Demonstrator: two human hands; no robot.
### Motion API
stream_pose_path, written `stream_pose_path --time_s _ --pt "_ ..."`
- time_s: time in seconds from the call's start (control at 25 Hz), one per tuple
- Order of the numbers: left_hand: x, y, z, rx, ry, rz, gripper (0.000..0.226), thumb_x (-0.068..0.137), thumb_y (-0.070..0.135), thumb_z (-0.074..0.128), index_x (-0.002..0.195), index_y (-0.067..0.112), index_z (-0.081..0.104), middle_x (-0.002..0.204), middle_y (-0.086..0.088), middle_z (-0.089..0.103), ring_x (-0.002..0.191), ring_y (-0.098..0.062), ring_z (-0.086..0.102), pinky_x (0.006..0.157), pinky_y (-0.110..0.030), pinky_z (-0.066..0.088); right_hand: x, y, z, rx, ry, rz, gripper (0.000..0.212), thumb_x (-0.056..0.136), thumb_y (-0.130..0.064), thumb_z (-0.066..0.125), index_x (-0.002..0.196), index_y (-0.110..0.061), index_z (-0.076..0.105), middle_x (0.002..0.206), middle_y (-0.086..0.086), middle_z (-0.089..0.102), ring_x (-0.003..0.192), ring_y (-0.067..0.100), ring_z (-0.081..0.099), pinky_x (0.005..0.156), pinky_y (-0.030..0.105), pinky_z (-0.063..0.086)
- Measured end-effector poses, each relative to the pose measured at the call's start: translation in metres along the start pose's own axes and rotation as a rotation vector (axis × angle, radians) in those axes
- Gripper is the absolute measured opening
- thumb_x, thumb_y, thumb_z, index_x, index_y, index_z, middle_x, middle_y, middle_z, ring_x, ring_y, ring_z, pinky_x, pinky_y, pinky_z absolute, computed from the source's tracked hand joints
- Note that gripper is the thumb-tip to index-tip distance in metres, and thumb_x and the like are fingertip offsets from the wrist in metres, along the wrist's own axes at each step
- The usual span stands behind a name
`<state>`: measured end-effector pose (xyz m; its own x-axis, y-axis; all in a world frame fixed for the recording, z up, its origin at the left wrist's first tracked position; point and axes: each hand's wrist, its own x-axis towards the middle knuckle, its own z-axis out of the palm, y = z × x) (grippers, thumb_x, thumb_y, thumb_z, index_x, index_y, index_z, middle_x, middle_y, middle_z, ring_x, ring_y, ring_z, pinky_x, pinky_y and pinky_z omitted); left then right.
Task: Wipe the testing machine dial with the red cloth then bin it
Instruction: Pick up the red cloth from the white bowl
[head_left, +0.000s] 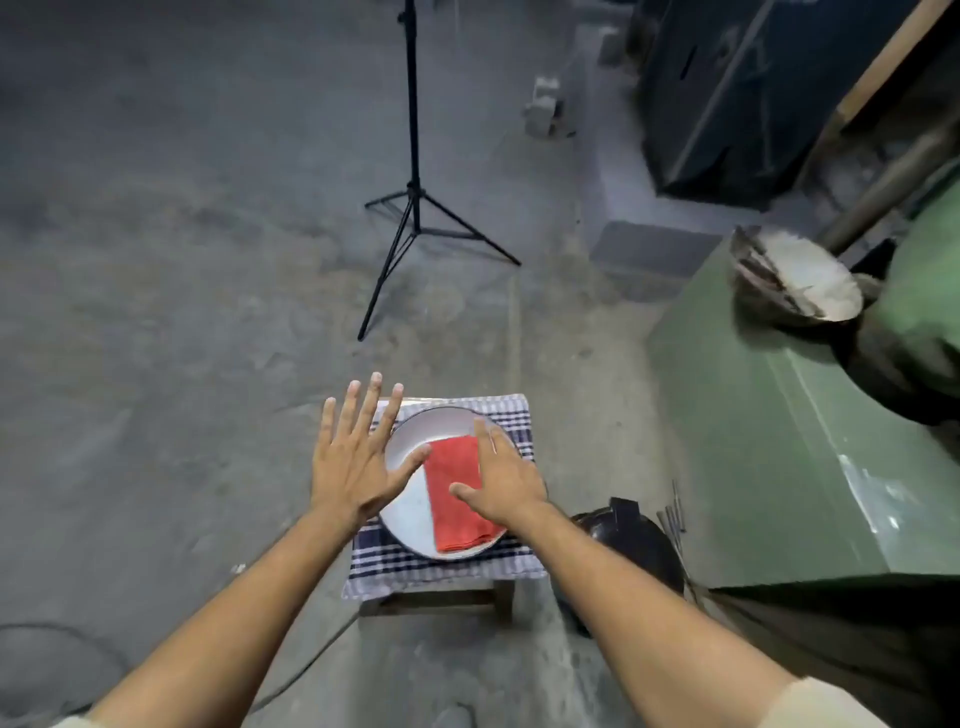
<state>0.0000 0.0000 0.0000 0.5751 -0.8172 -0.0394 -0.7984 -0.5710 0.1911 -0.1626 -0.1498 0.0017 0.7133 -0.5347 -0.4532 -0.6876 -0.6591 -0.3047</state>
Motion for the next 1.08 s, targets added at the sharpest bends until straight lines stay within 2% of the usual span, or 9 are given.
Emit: stream_pose_path --time_s 0.24,0.4,0.48,0.6,0.68,0.8,0.92,1.0,1.08 --pt "0.018 -0.027 0.065 0.013 -0.037 -0.046 0.103 0.084 0.092 -0.012 0.169 0.036 0.001 0.181 0.001 -0.007 0.169 -0.026 -0.003 0.136 -0.05 -0.008 0.059 0.005 0.041 0.059 -0.116 0.131 0.11 0.097 -0.058 0.066 0.171 -0.023 -0.008 0.179 0.01 0.013 0.161 0.028 0.026 0.121 0.052 0.039" --pt "0.023 -0.04 0.077 0.011 -0.084 -0.064 0.098 0.087 0.091 0.001 0.169 0.038 -0.002 0.179 0.004 -0.014 0.169 -0.025 -0.004 0.136 -0.049 -0.01 0.08 -0.008 0.068 0.296 -0.105 0.336 0.125 0.089 -0.06 0.076 0.169 -0.016 -0.01 0.168 0.016 0.032 0.151 0.036 0.04 0.116 0.05 0.044" --pt "0.024 -0.047 0.078 0.02 -0.091 -0.072 0.095 0.089 0.088 0.003 0.168 0.038 -0.006 0.178 0.005 -0.017 0.169 -0.025 -0.006 0.136 -0.049 -0.011 0.088 -0.019 0.08 0.372 -0.069 0.469 0.135 0.082 -0.058 0.085 0.169 -0.01 -0.007 0.167 0.019 0.031 0.152 0.036 0.037 0.117 0.05 0.043" --pt "0.027 -0.057 0.078 0.035 -0.103 -0.106 0.098 0.087 0.089 -0.001 0.17 0.037 -0.006 0.18 0.003 -0.014 0.169 -0.023 -0.009 0.135 -0.049 -0.013 0.099 -0.025 0.095 0.332 -0.029 0.565 0.137 0.071 -0.051 0.096 0.166 -0.006 0.007 0.163 0.017 0.038 0.149 0.035 0.041 0.117 0.049 0.043" --pt "0.029 -0.061 0.079 0.047 -0.112 -0.116 0.1 0.086 0.089 -0.004 0.171 0.036 -0.006 0.181 0.002 -0.013 0.169 -0.023 -0.01 0.135 -0.049 -0.013 0.106 -0.022 0.101 0.437 -0.013 0.628 0.123 0.067 -0.043 0.1 0.157 -0.007 0.024 0.149 0.012 0.056 0.137 0.036 0.055 0.112 0.048 0.048" --pt "0.025 -0.062 0.078 0.047 -0.14 -0.132 0.102 0.087 0.089 -0.003 0.172 0.035 -0.003 0.182 0.001 -0.011 0.169 -0.023 -0.009 0.135 -0.05 -0.012 0.108 -0.015 0.102 0.809 -0.043 0.687 0.082 0.066 -0.022 0.098 0.133 -0.008 0.053 0.126 0.012 0.072 0.113 0.036 0.071 0.099 0.047 0.06" --pt "0.019 -0.061 0.076 0.03 -0.15 -0.168 0.103 0.088 0.087 0.001 0.174 0.031 0.005 0.182 0.0 -0.008 0.17 -0.024 -0.004 0.136 -0.05 -0.009 0.099 -0.012 0.092 1.516 -0.209 0.739 0.056 0.069 0.0 0.088 0.121 -0.002 0.067 0.114 0.02 0.077 0.104 0.039 0.075 0.102 0.058 0.058" --pt "0.021 -0.057 0.069 0.007 -0.133 -0.19 0.103 0.089 0.086 0.005 0.174 0.029 0.011 0.182 -0.001 -0.005 0.17 -0.025 -0.001 0.136 -0.05 -0.007 0.091 -0.004 0.083 1.902 -0.254 0.629 0.04 0.075 0.006 0.077 0.113 -0.005 0.073 0.106 0.018 0.077 0.102 0.036 0.072 0.107 0.055 0.054" --pt "0.027 -0.05 0.058 -0.015 -0.105 -0.199 0.102 0.091 0.085 0.008 0.174 0.026 0.016 0.183 -0.003 -0.002 0.17 -0.026 0.001 0.136 -0.051 -0.005 0.084 0.008 0.074 2.13 -0.221 0.452 0.042 0.074 0.01 0.069 0.111 -0.007 0.078 0.106 0.016 0.078 0.1 0.033 0.073 0.104 0.05 0.055"
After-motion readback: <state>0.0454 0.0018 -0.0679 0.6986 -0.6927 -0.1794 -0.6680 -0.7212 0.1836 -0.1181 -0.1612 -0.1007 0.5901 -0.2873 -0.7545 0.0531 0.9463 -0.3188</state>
